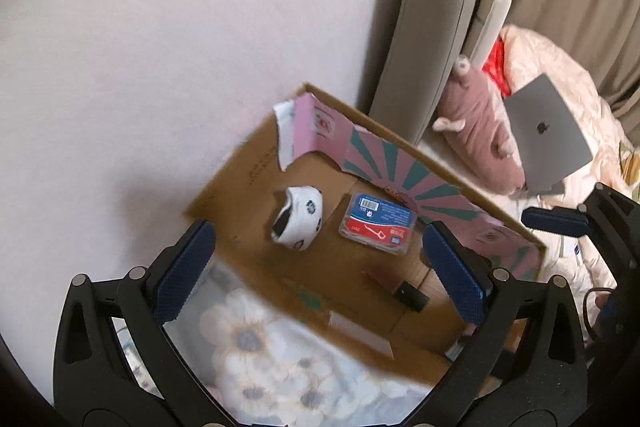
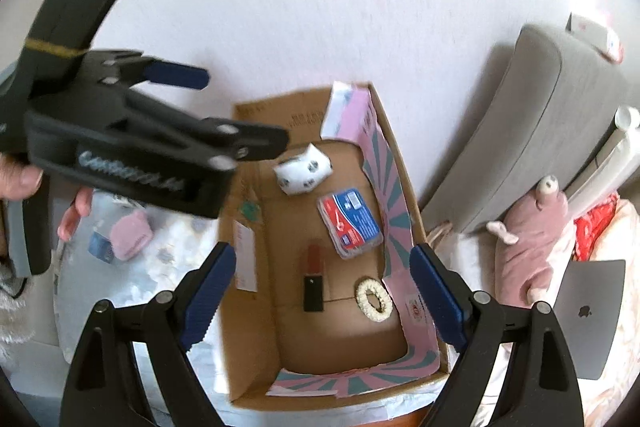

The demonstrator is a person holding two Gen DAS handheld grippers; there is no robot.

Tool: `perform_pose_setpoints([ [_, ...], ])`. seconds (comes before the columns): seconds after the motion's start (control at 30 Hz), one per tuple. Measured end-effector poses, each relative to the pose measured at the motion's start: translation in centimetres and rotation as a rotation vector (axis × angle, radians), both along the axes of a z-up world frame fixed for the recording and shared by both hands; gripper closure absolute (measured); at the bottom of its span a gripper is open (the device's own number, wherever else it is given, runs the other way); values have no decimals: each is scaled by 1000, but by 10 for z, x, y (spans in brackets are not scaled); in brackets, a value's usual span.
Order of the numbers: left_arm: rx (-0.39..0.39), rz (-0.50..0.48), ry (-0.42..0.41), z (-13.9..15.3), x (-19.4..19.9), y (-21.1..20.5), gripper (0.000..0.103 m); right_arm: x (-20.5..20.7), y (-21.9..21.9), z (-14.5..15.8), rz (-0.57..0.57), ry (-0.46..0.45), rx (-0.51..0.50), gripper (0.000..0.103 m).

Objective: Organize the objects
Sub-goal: 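Withdraw both tools from the box back over the tray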

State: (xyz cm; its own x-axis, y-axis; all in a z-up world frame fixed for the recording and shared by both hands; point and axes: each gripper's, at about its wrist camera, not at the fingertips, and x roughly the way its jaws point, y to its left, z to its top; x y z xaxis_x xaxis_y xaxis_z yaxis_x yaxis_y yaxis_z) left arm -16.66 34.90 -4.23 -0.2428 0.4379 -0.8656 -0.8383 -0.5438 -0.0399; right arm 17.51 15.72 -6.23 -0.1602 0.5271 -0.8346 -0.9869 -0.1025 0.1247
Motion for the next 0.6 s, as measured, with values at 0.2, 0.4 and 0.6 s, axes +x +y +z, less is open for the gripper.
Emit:
perform_pose_setpoints([
  [0.2,103,110,36,49,10,-63,0,-20,-12,42,29,11,85,16],
  [0.4,178,277,109,83,20,-140,0,-56,-11,64,88,42,153,16],
  [0.6,261,461,164,99,38,-223,0,-99,-13,78,148,65,209,16],
])
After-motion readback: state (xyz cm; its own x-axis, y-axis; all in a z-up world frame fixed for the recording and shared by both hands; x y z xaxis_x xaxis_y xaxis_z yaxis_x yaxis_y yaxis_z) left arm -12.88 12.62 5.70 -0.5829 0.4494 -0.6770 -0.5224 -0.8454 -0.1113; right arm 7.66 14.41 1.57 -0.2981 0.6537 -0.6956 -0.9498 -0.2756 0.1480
